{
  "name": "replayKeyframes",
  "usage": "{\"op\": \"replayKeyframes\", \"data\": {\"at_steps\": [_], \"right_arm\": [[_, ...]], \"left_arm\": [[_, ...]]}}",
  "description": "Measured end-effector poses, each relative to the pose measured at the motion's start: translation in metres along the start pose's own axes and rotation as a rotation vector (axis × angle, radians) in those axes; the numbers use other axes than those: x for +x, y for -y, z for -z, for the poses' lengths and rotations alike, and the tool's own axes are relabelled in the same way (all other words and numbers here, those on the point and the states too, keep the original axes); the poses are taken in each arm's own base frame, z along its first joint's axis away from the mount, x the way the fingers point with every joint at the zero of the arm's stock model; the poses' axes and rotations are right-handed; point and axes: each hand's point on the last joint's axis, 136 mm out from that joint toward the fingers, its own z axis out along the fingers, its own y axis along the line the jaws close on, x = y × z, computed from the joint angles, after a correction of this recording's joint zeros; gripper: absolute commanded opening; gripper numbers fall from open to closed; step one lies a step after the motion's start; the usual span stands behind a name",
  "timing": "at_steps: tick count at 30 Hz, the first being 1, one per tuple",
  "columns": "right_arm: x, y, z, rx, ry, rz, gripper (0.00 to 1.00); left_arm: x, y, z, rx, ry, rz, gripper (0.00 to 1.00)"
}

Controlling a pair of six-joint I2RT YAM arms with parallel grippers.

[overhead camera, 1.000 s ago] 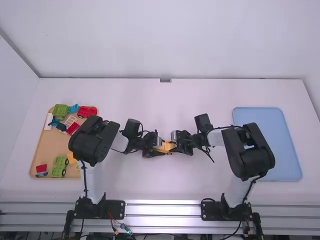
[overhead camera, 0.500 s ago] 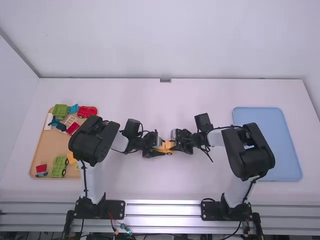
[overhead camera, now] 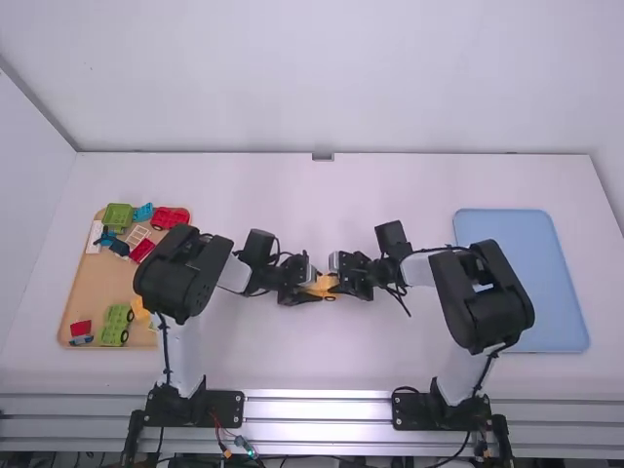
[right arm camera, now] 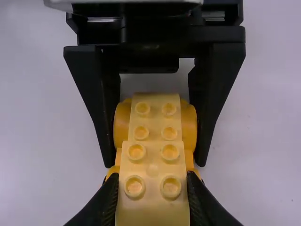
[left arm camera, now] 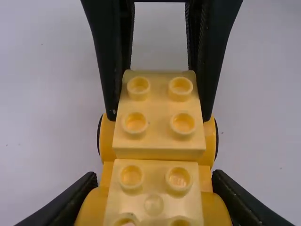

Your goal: Assemble lego blocks to make yellow taxi

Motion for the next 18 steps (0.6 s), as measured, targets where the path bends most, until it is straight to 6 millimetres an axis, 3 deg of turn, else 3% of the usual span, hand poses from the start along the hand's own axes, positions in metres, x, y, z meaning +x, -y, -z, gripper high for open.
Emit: {"op": "replayKeyframes", "data": {"at_steps": [3,5,6,8,9,18], "right_arm": [[0.000,0.001,0.000,0.004,0.000,-0.014,0.02],[0.001,0.001,0.000,0.006,-0.002,-0.028,0.20],[0.001,0.002,0.001,0.007,-0.003,-0.029,0.22],[0.001,0.002,0.001,0.009,-0.003,-0.034,0.41],[0.000,0.002,0.001,0.009,0.000,-0.032,0.45],[-0.011,0.003,0.011,-0.004,0.075,-0.047,0.54]], "left_arm": [[0.000,-0.001,0.000,0.000,-0.001,-0.001,0.29],[0.000,-0.002,0.000,-0.004,-0.002,-0.003,0.30],[0.000,-0.002,0.000,-0.005,-0.002,-0.003,0.30],[0.000,-0.002,0.000,-0.008,-0.002,-0.003,0.30],[0.000,-0.003,0.000,-0.010,-0.002,-0.003,0.30],[0.000,-0.004,0.000,-0.016,-0.005,-0.002,0.29]]}}
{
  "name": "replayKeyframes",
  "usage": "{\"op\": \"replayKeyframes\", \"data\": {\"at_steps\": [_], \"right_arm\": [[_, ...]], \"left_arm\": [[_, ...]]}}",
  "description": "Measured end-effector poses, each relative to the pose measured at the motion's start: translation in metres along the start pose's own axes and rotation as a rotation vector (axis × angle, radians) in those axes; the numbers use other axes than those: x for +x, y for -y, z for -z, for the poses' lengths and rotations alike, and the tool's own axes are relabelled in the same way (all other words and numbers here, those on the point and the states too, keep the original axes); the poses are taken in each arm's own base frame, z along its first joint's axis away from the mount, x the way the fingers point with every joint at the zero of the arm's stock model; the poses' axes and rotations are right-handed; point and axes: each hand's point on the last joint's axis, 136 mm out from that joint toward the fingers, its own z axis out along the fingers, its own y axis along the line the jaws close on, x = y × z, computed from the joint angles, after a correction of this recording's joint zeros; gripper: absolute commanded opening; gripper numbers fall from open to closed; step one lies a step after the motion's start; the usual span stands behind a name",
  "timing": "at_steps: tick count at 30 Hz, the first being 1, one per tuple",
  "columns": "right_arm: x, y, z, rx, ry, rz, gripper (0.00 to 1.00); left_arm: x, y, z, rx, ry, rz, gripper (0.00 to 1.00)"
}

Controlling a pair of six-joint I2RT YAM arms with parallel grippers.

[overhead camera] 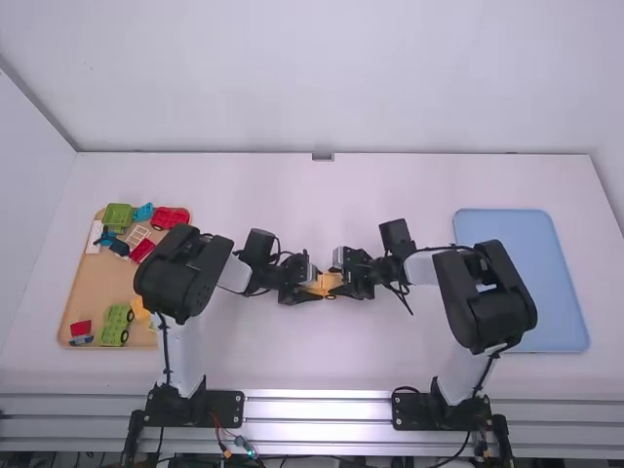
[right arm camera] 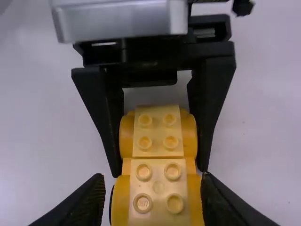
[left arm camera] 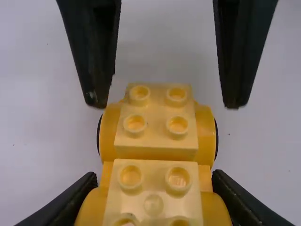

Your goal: Assemble lego blocks to make yellow taxi

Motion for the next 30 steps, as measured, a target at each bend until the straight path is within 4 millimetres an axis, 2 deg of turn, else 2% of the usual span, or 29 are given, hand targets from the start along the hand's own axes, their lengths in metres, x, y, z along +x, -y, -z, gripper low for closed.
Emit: {"op": "replayKeyframes", "data": {"at_steps": [1,3,4,5,7,10,13,20,30], "right_arm": [[-0.003,0.001,0.002,0.002,0.010,0.004,0.53],[-0.013,0.004,0.010,0.018,0.040,0.031,0.35],[-0.019,0.007,0.014,0.030,0.052,0.048,0.12],[-0.021,0.008,0.017,0.036,0.056,0.054,0.02],[-0.023,0.009,0.020,0.042,0.053,0.050,0.00],[-0.015,0.007,0.018,0.041,0.007,0.022,0.00],[-0.006,0.002,0.010,0.034,-0.066,0.006,0.00],[0.007,0.005,0.000,0.050,-0.130,-0.029,0.00],[0.011,0.007,-0.001,0.048,-0.154,-0.064,0.00]], "left_arm": [[0.000,0.000,0.000,0.000,0.000,0.000,0.29],[0.000,0.000,0.000,0.000,0.000,0.000,0.29],[0.000,0.000,0.000,0.000,0.000,0.000,0.29],[0.000,0.000,0.000,0.000,0.000,0.000,0.29],[0.000,0.000,0.000,-0.001,0.000,0.000,0.29],[0.000,0.000,0.000,-0.001,-0.001,0.001,0.28],[0.000,0.000,0.000,-0.001,0.000,0.002,0.27],[0.000,-0.002,0.000,-0.007,-0.002,0.005,0.26],[0.001,-0.004,0.001,-0.018,-0.005,0.011,0.25]]}}
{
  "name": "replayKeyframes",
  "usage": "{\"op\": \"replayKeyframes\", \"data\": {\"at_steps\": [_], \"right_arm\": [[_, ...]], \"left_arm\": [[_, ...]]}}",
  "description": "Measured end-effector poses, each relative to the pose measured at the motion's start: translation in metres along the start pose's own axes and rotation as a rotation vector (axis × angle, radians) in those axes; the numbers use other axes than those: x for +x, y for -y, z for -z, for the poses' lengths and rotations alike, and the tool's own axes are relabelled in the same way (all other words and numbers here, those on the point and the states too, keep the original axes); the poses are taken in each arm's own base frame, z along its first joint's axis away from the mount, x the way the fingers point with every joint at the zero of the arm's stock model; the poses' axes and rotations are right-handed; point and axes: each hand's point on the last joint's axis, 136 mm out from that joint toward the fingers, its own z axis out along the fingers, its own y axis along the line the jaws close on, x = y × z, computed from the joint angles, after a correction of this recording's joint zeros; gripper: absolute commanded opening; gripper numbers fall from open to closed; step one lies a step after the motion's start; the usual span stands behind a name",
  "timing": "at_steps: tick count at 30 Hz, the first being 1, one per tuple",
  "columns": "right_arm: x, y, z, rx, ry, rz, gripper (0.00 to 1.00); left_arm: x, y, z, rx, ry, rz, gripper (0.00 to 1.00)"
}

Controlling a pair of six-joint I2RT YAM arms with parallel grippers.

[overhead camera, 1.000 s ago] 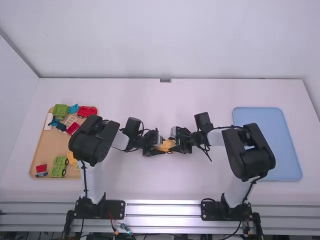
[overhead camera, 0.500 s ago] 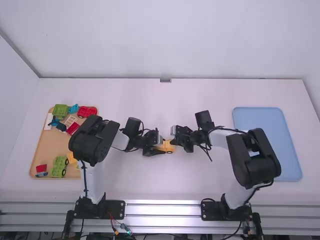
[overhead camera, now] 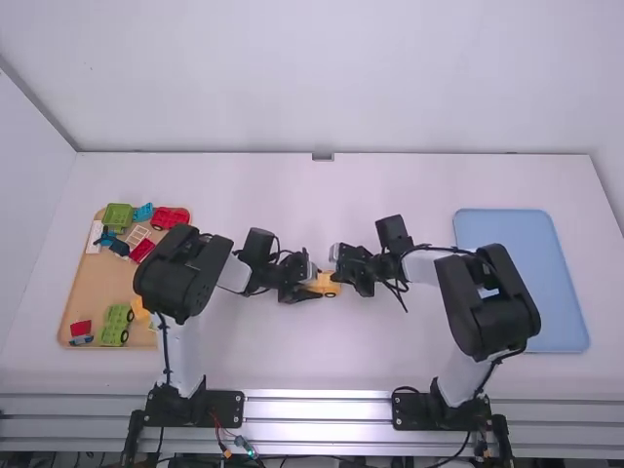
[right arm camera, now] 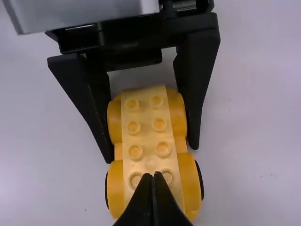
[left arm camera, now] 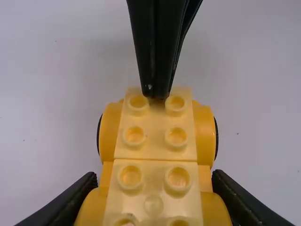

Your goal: Assemble lego blocks to make yellow taxi

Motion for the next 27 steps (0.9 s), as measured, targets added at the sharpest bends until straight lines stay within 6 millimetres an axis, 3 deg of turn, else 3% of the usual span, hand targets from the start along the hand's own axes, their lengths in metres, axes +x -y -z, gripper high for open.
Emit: {"op": "replayKeyframes", "data": {"at_steps": [14,17,19,20,21,22,23,25,27], "right_arm": [[-0.004,0.006,-0.004,0.020,-0.067,0.026,0.00],[-0.006,0.006,-0.002,0.012,-0.047,0.025,0.08],[-0.012,0.006,0.007,0.001,0.004,0.022,0.26],[-0.014,0.006,0.010,0.003,0.014,0.018,0.28],[-0.021,0.010,0.020,0.018,0.048,0.022,0.62],[-0.026,0.014,0.029,0.036,0.070,0.024,0.68],[-0.034,0.022,0.045,0.075,0.100,0.022,0.98],[-0.040,0.028,0.063,0.119,0.115,0.004,0.98],[-0.045,0.035,0.080,0.170,0.125,-0.010,0.98]], "left_arm": [[0.002,-0.004,0.003,-0.016,-0.004,0.006,0.25],[0.001,-0.005,0.002,-0.017,-0.004,0.007,0.25],[0.001,-0.005,0.002,-0.014,-0.004,0.005,0.25],[0.001,-0.005,0.002,-0.014,-0.004,0.004,0.26],[0.000,-0.005,0.001,-0.012,-0.004,0.002,0.27],[0.000,-0.005,0.001,-0.011,-0.004,0.001,0.28],[-0.001,-0.007,0.000,-0.013,-0.009,0.001,0.29],[-0.001,-0.009,0.000,-0.017,-0.013,0.002,0.33],[-0.001,-0.015,0.000,-0.036,-0.026,0.010,0.51]]}}
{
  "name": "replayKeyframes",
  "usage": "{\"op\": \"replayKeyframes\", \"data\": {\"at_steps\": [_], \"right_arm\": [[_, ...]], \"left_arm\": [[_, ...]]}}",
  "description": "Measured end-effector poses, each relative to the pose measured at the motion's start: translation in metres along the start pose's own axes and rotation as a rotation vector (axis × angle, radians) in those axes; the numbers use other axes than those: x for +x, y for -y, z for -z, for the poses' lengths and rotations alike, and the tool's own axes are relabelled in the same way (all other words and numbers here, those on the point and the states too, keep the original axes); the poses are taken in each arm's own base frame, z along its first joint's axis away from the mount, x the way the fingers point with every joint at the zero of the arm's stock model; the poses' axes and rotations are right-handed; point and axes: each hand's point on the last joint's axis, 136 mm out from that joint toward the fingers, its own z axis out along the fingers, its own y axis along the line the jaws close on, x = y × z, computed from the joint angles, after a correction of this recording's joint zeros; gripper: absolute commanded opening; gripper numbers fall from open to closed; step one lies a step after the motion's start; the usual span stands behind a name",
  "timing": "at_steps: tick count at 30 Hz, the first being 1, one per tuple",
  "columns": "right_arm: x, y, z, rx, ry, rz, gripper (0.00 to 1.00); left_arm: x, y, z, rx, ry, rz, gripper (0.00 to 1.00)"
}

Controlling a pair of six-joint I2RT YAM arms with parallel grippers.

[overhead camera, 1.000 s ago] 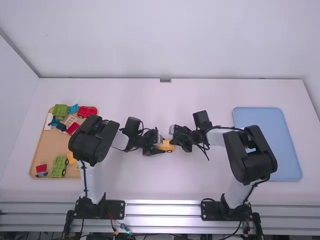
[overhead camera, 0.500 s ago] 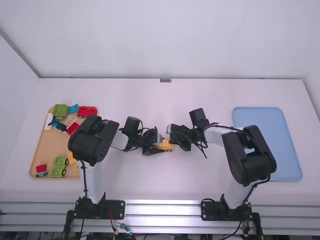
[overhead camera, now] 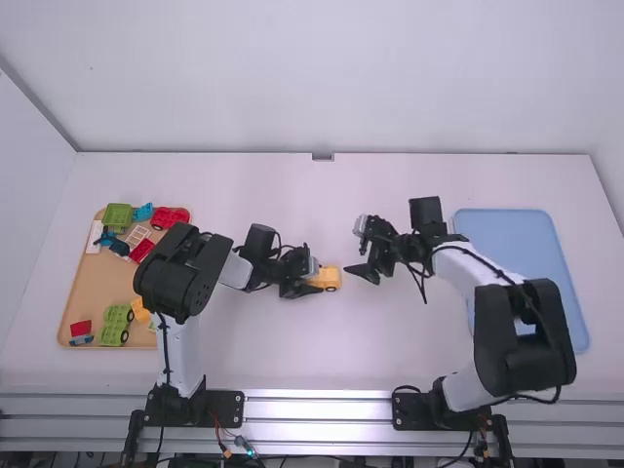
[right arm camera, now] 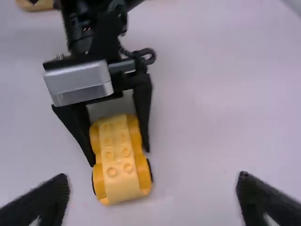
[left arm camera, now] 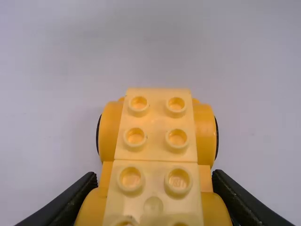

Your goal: Assemble lego blocks to make yellow taxi

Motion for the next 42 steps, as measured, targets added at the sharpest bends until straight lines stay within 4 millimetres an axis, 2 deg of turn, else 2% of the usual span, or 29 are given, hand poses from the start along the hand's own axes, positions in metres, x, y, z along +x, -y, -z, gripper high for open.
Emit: {"op": "replayKeyframes", "data": {"at_steps": [2,3,4,7,12,16,19,21,23,24,26,27,29,31,32,35,36,39,42], "right_arm": [[-0.005,0.006,0.013,0.041,0.005,-0.014,0.98],[-0.005,0.007,0.016,0.049,0.007,-0.020,0.98],[-0.005,0.008,0.017,0.053,0.008,-0.025,0.98],[0.003,0.003,0.018,0.051,-0.001,-0.060,0.98],[0.009,-0.003,0.016,0.041,-0.008,-0.084,0.98],[0.008,0.000,0.016,0.049,-0.002,-0.073,0.98],[0.006,0.002,0.016,0.056,0.003,-0.065,0.98],[0.005,0.003,0.016,0.061,0.006,-0.062,0.98],[0.003,0.007,0.017,0.074,0.017,-0.060,0.98],[0.002,0.008,0.017,0.075,0.018,-0.058,0.98],[0.000,0.011,0.017,0.087,0.027,-0.057,0.98],[-0.001,0.012,0.017,0.089,0.029,-0.054,0.98],[-0.003,0.014,0.017,0.097,0.036,-0.048,0.98],[-0.004,0.016,0.017,0.103,0.040,-0.042,0.98],[-0.006,0.017,0.018,0.108,0.045,-0.037,0.98],[-0.009,0.022,0.018,0.125,0.058,-0.031,0.98],[-0.011,0.024,0.019,0.132,0.065,-0.032,0.98],[-0.014,0.027,0.019,0.141,0.075,-0.042,0.98],[-0.014,0.027,0.019,0.141,0.077,-0.057,0.98]], "left_arm": [[0.000,-0.009,0.000,-0.025,-0.015,0.011,0.62],[0.000,-0.012,-0.001,-0.034,-0.022,0.011,0.77],[0.000,-0.014,-0.001,-0.038,-0.024,0.015,0.80],[0.000,-0.018,-0.001,-0.050,-0.034,0.035,1.00],[0.000,-0.016,0.004,-0.039,-0.063,0.082,1.00],[-0.007,-0.018,0.028,-0.074,-0.109,0.189,0.99],[-0.028,-0.040,0.077,-0.216,-0.133,0.291,0.99],[-0.036,-0.048,0.103,-0.297,-0.146,0.353,0.99],[-0.047,-0.057,0.149,-0.448,-0.160,0.479,0.99],[-0.048,-0.057,0.154,-0.467,-0.162,0.498,0.99],[-0.047,-0.055,0.198,-0.630,-0.189,0.658,0.99],[-0.046,-0.053,0.208,-0.675,-0.198,0.699,0.99],[-0.038,-0.041,0.251,-0.864,-0.248,0.846,0.99],[-0.030,-0.029,0.273,-0.974,-0.282,0.937,0.99],[-0.023,-0.019,0.291,-1.072,-0.302,1.019,0.99],[-0.009,0.002,0.325,-1.267,-0.322,1.179,1.00],[-0.001,0.013,0.341,-1.367,-0.321,1.264,0.99],[0.015,0.030,0.365,-1.505,-0.323,1.403,0.99],[0.035,0.035,0.383,-1.593,-0.327,1.508,0.99]]}}
